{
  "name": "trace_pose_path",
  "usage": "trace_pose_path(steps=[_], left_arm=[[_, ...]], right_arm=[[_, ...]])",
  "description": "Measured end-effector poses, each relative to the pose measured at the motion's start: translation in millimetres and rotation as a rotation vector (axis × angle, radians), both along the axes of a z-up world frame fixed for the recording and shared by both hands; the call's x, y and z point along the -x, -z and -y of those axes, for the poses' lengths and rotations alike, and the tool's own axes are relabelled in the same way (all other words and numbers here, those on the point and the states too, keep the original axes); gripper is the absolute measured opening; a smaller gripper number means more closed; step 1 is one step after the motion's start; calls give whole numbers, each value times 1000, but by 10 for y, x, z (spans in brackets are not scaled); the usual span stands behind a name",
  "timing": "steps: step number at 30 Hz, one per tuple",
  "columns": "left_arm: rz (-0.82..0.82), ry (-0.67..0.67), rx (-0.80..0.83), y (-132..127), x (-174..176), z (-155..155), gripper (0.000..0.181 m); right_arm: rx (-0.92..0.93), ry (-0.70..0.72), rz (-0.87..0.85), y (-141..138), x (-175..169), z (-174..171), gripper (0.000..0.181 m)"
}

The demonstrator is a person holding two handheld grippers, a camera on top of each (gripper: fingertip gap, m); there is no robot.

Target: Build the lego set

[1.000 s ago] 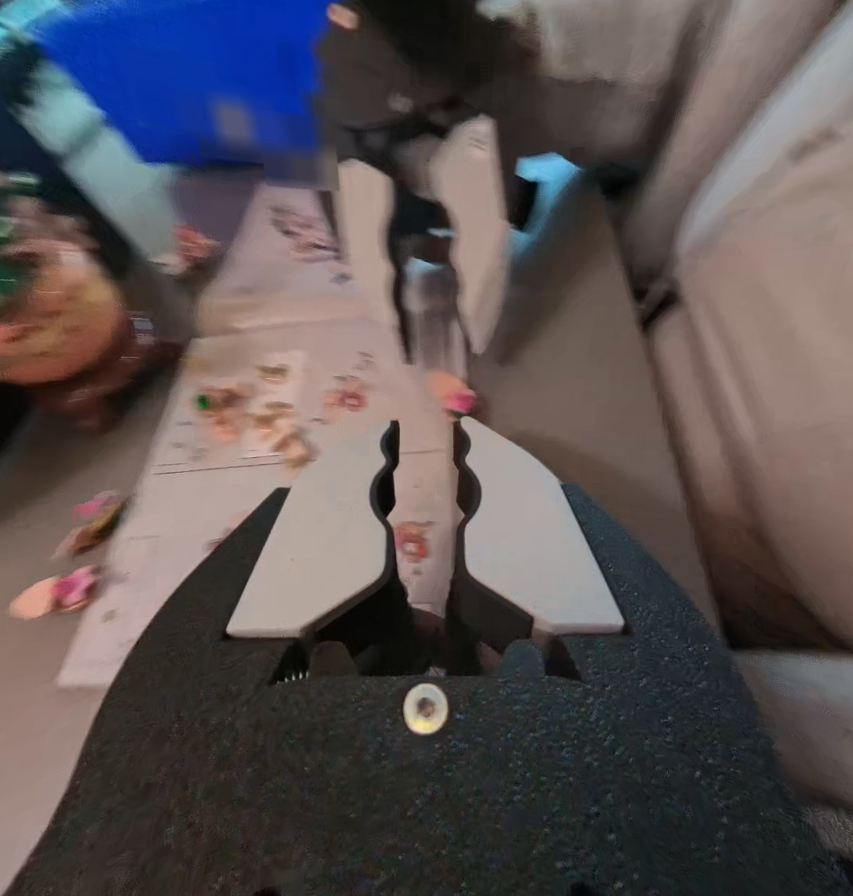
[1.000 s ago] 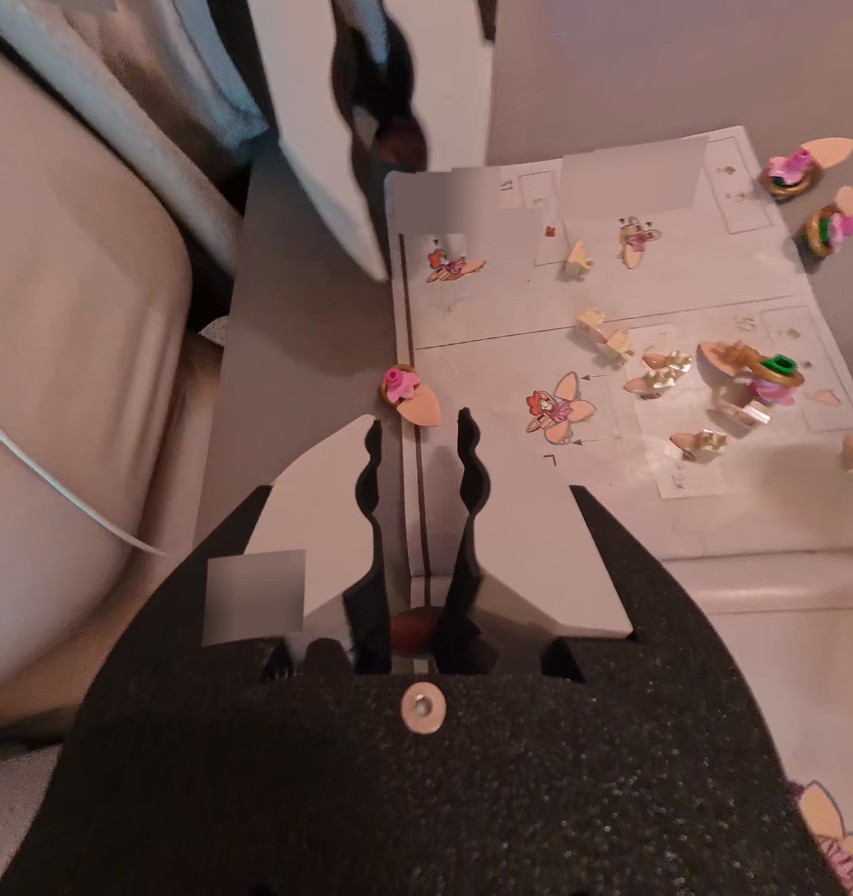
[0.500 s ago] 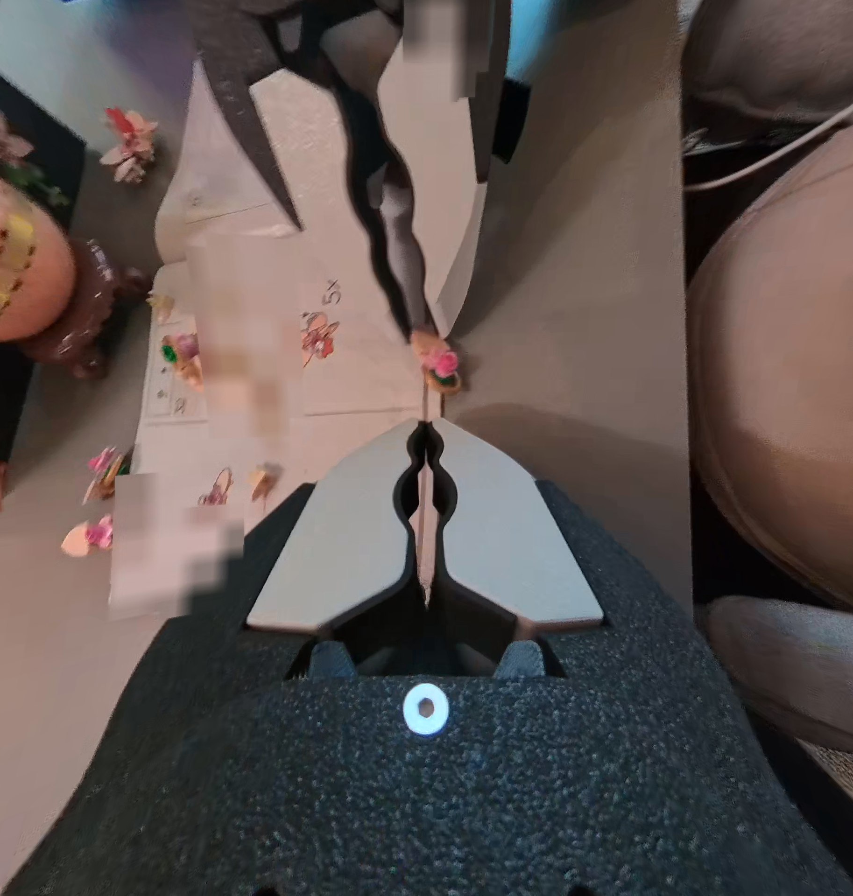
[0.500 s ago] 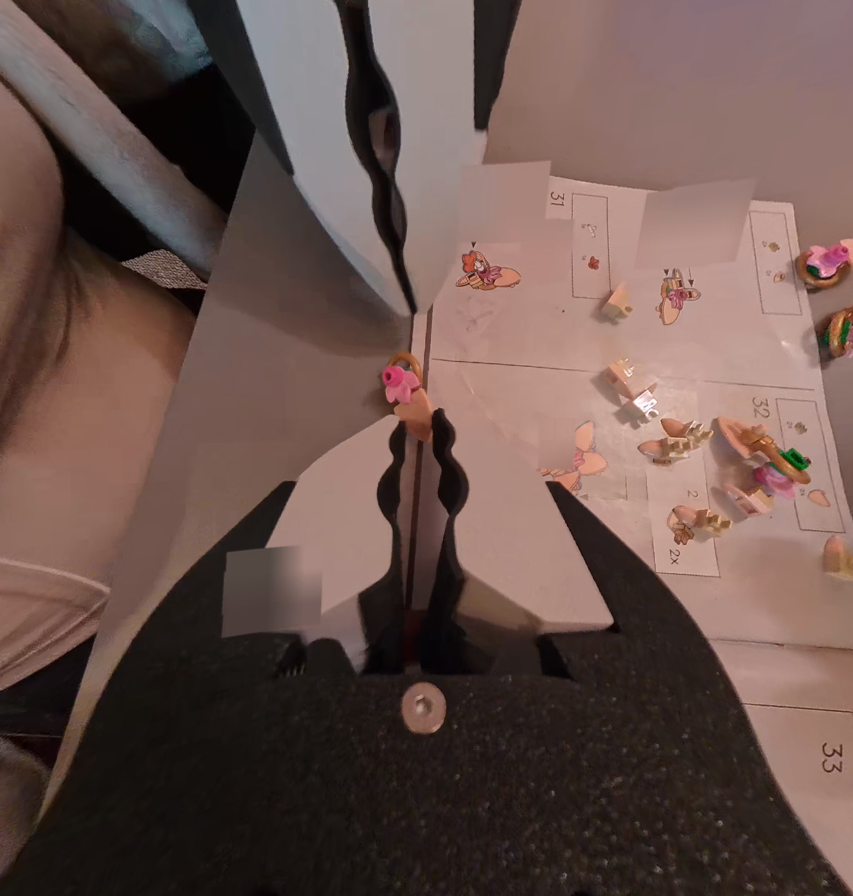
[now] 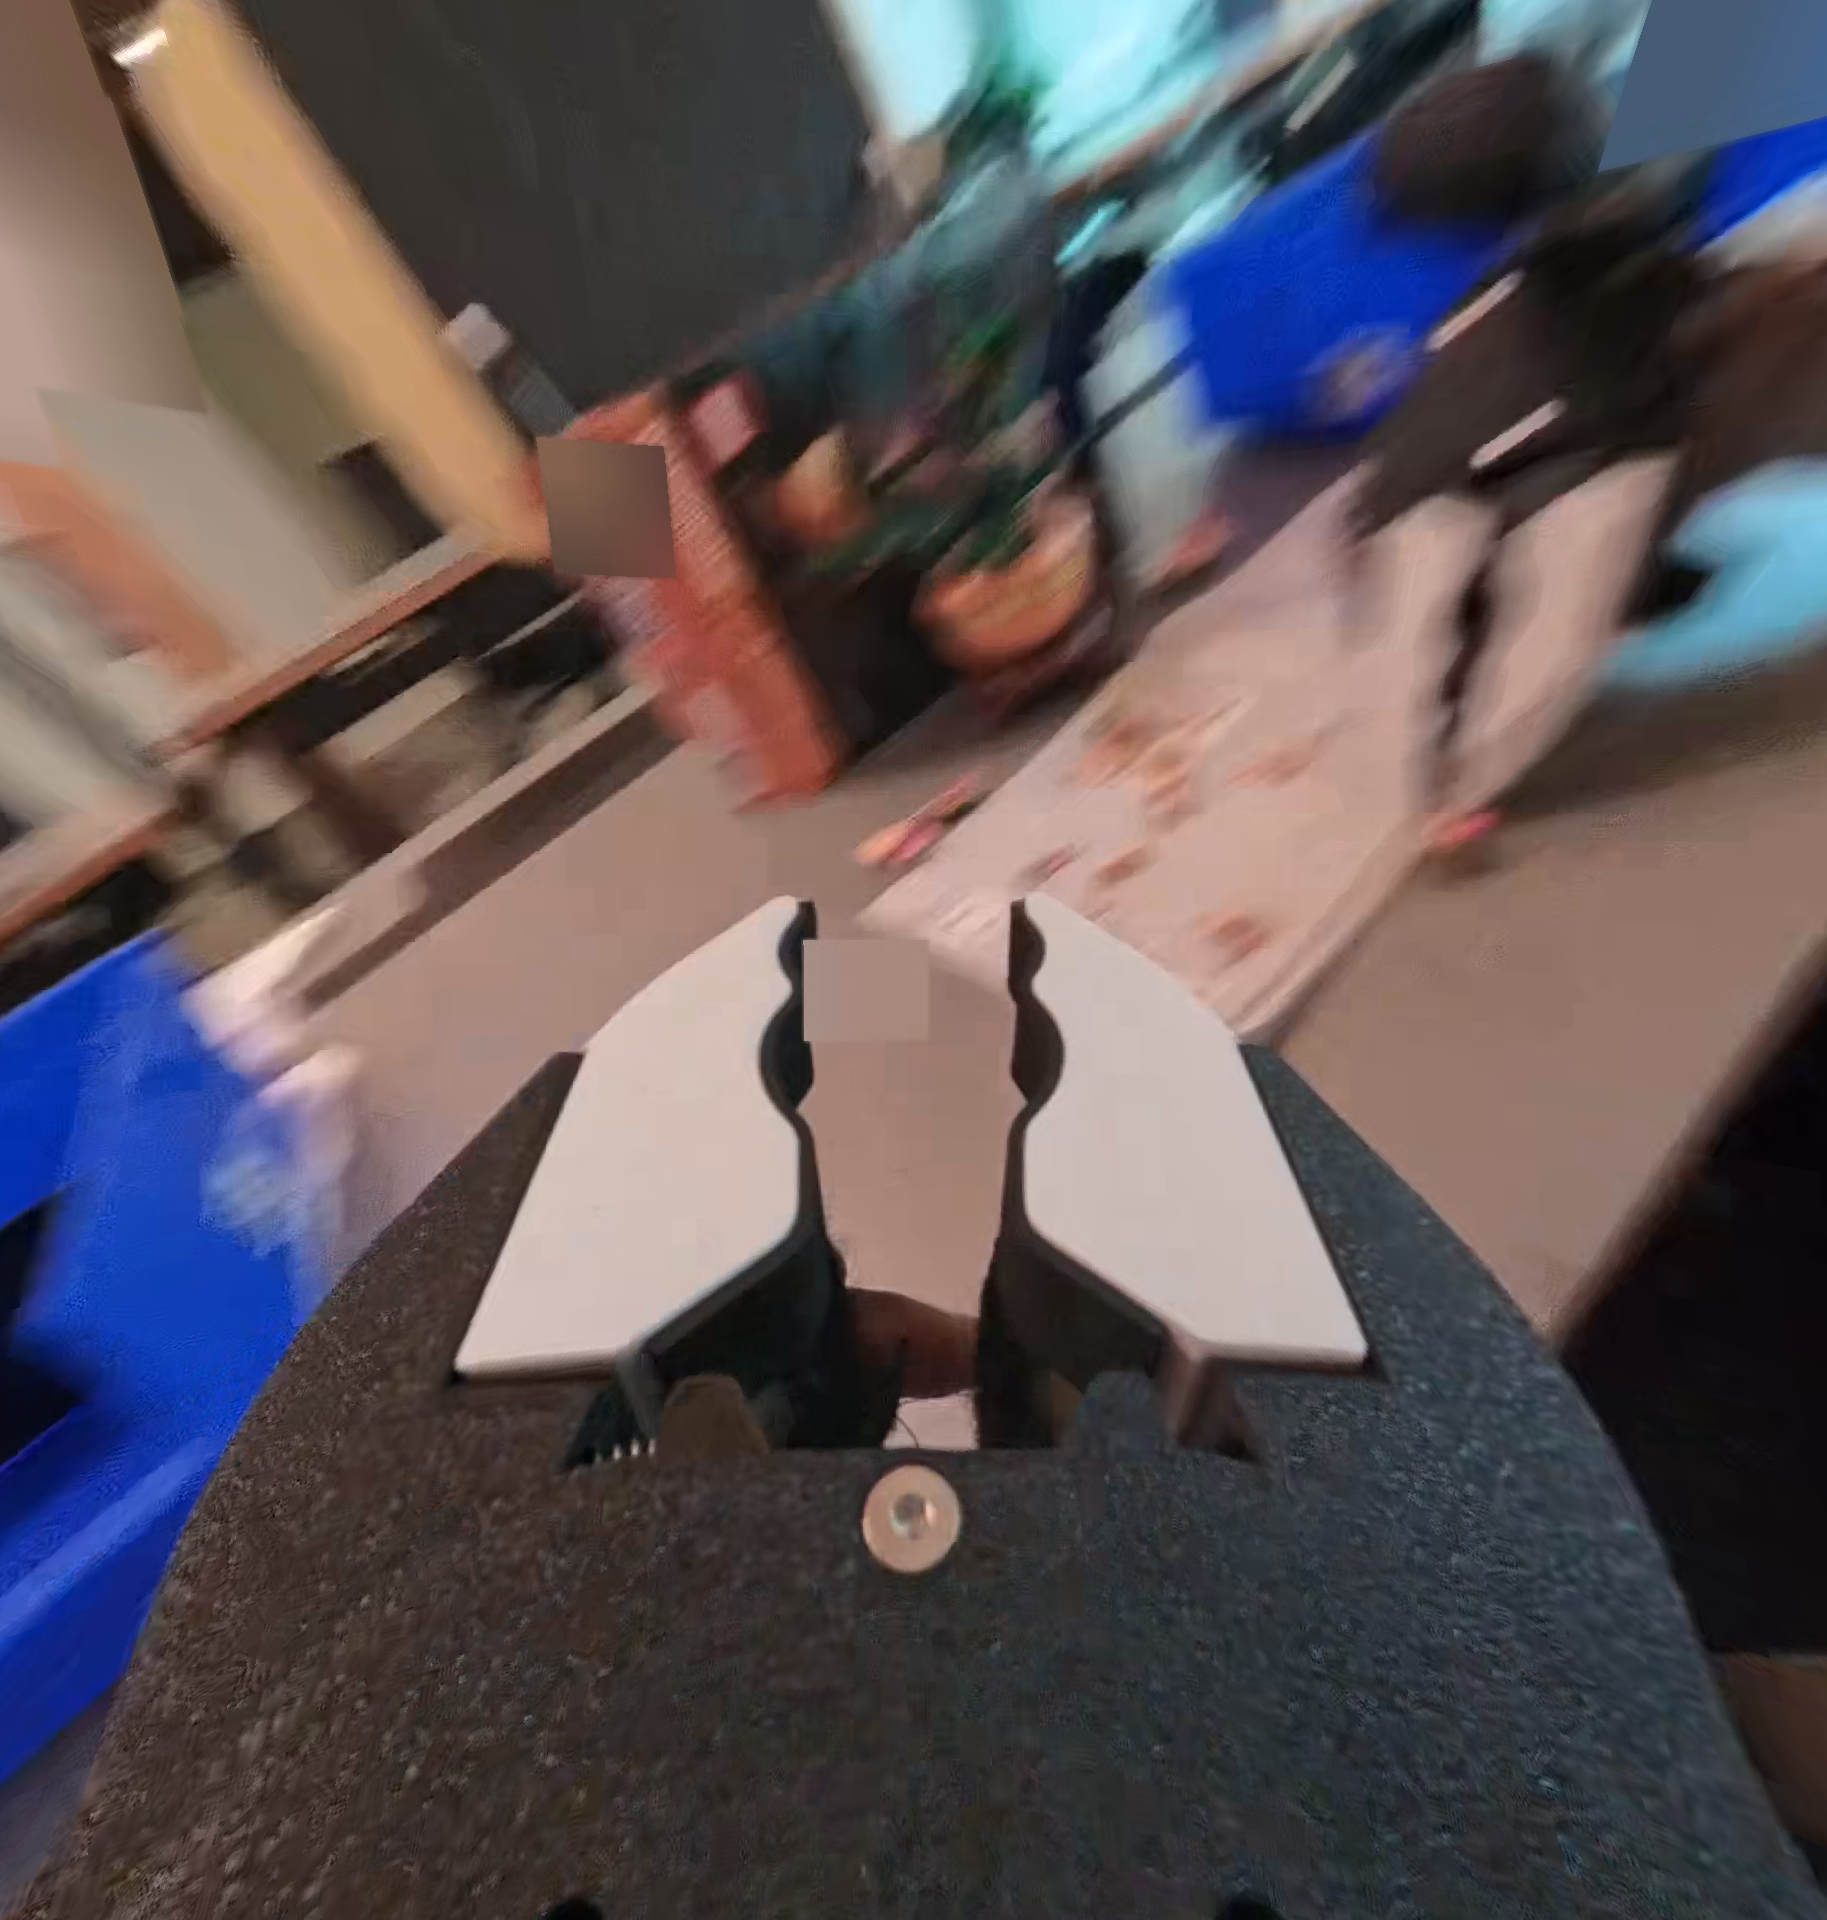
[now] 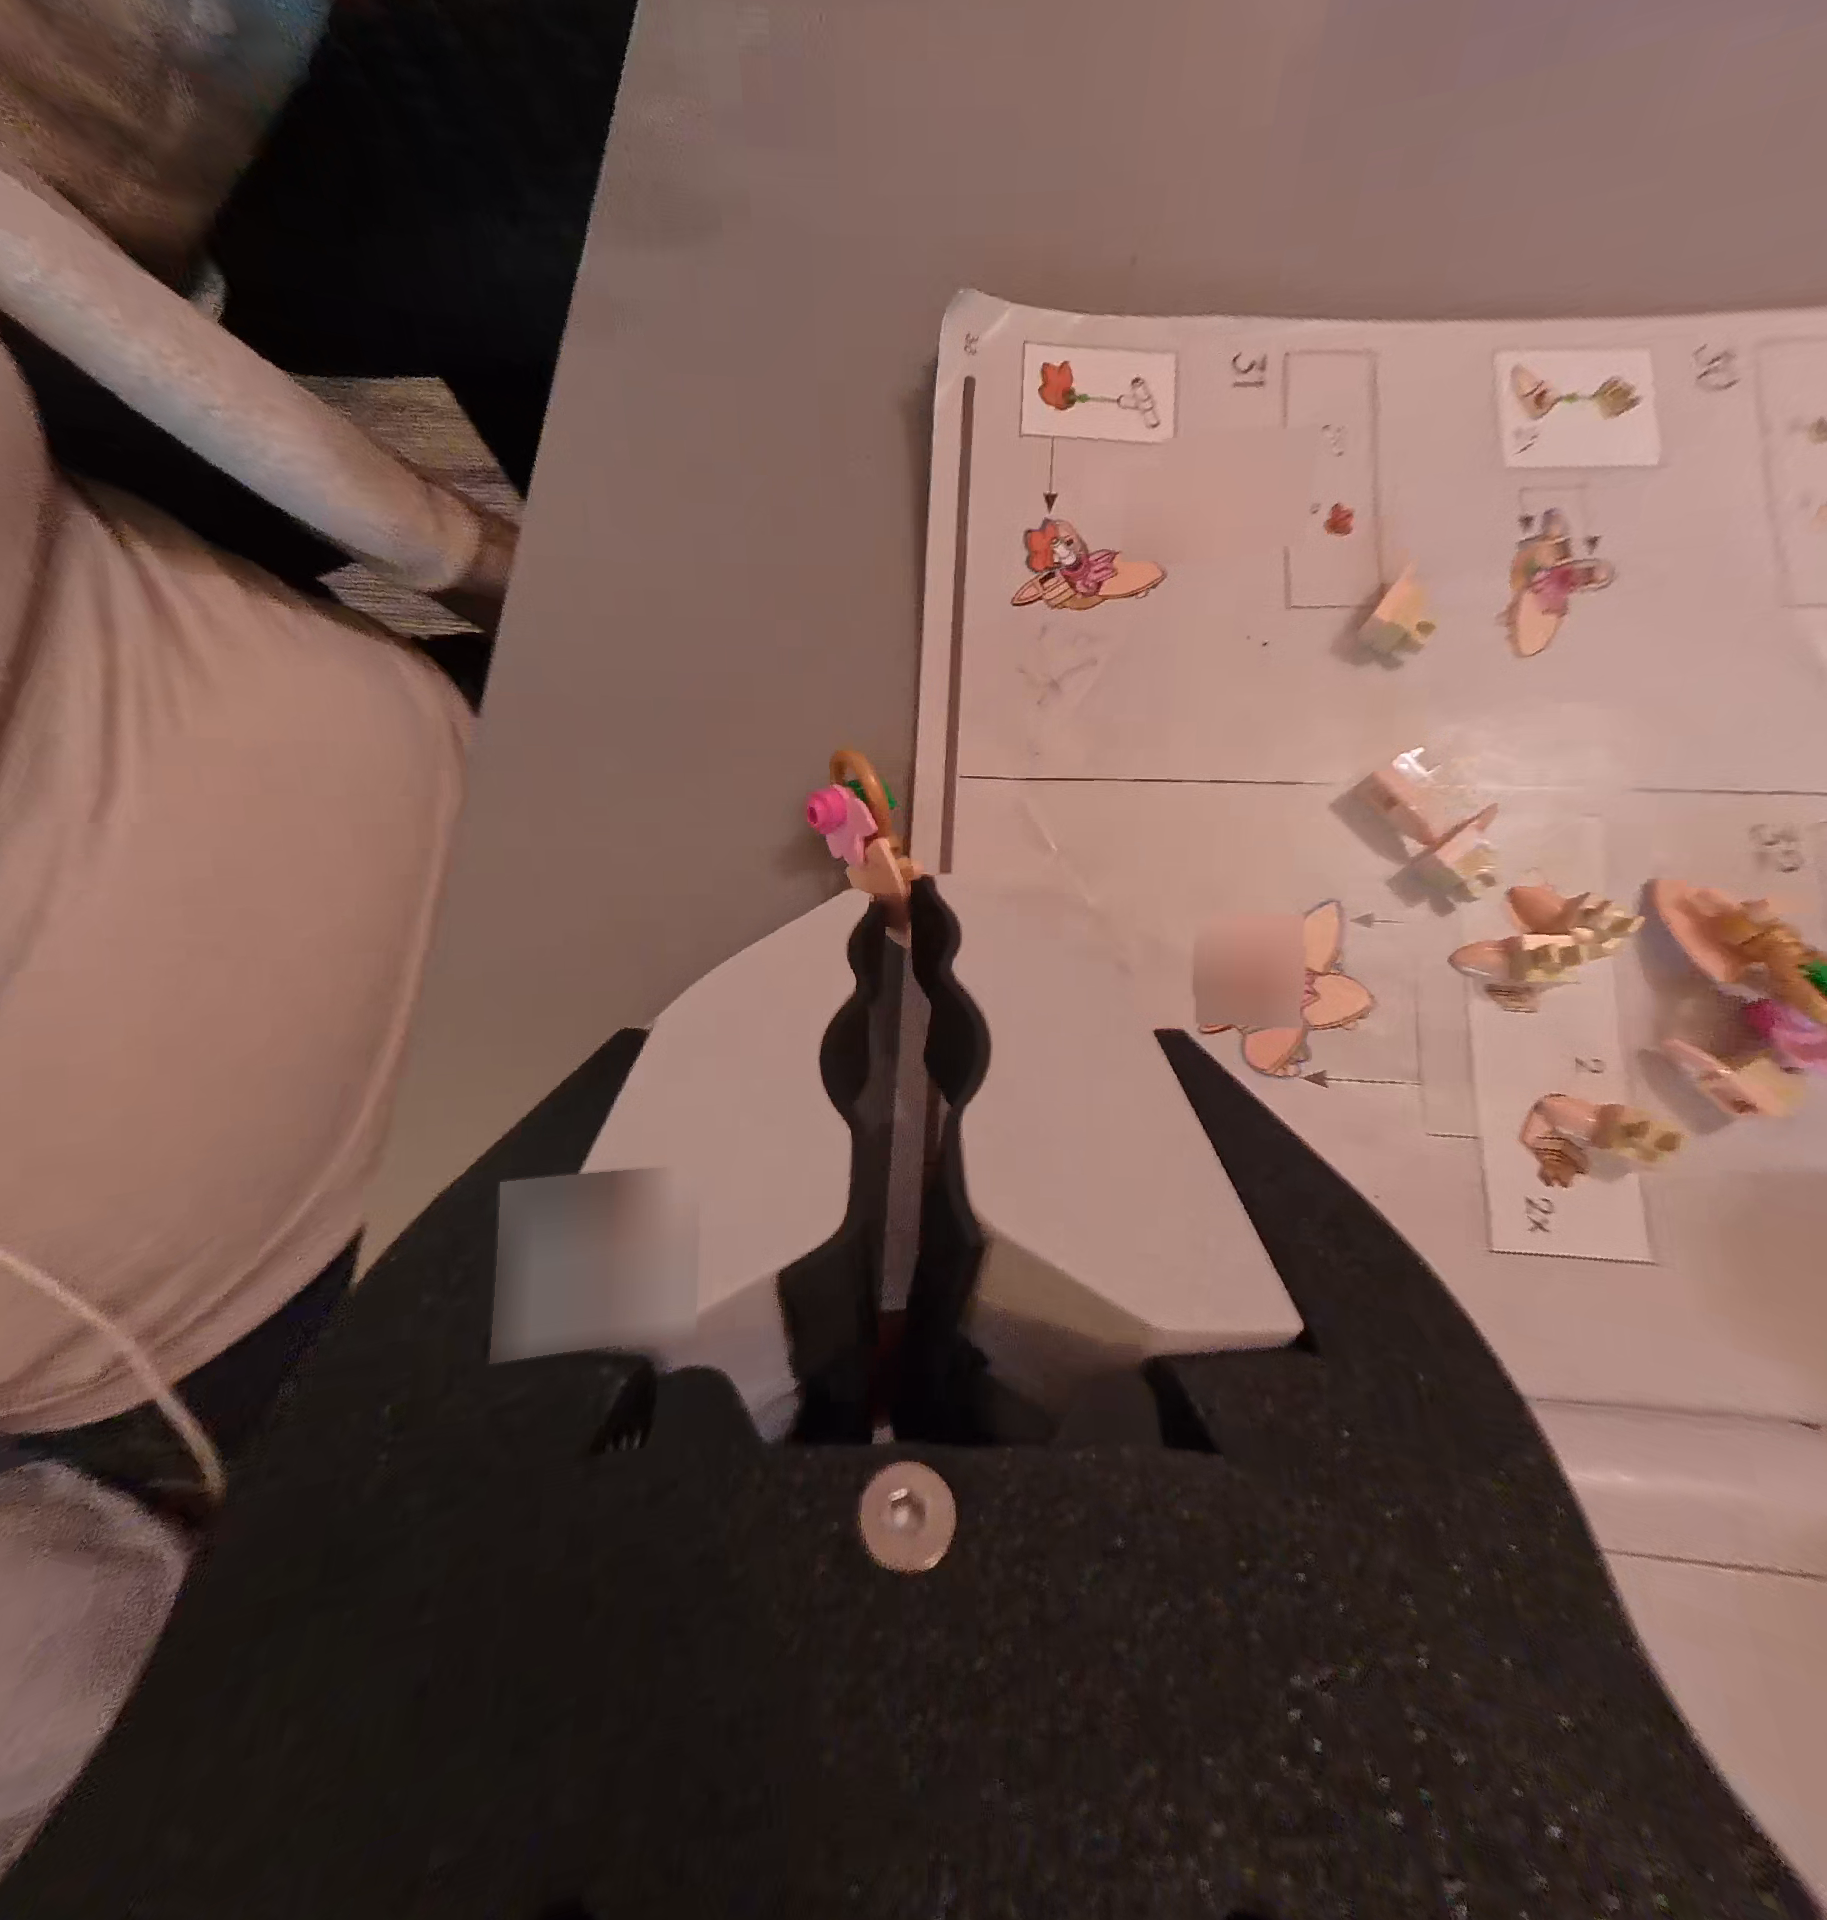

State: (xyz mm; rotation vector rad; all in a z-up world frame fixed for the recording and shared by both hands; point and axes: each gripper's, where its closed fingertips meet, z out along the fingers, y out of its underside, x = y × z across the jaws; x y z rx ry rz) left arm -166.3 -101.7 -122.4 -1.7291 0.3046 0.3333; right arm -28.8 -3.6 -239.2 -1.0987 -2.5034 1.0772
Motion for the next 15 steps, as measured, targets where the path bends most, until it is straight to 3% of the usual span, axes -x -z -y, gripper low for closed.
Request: trace_pose_path(steps=[1, 4, 7, 11, 15], left_arm=[[63, 130, -31, -43, -242, -51, 35], [58, 311, 24, 133, -622, -166, 34], [-56, 326, 119, 450, -701, -293, 33], [-75, 340, 190, 739, -758, -434, 29], [-132, 284, 169, 742, -672, -462, 29]], right_arm=[[22, 0, 43, -9, 2, 8, 4], [78, -31, 155, -80, 76, 32, 4], [11, -74, 255, -118, 306, -25, 4], [-166, -157, 327, -95, 692, 12, 4], [-337, -212, 282, -26, 949, 23, 6]])
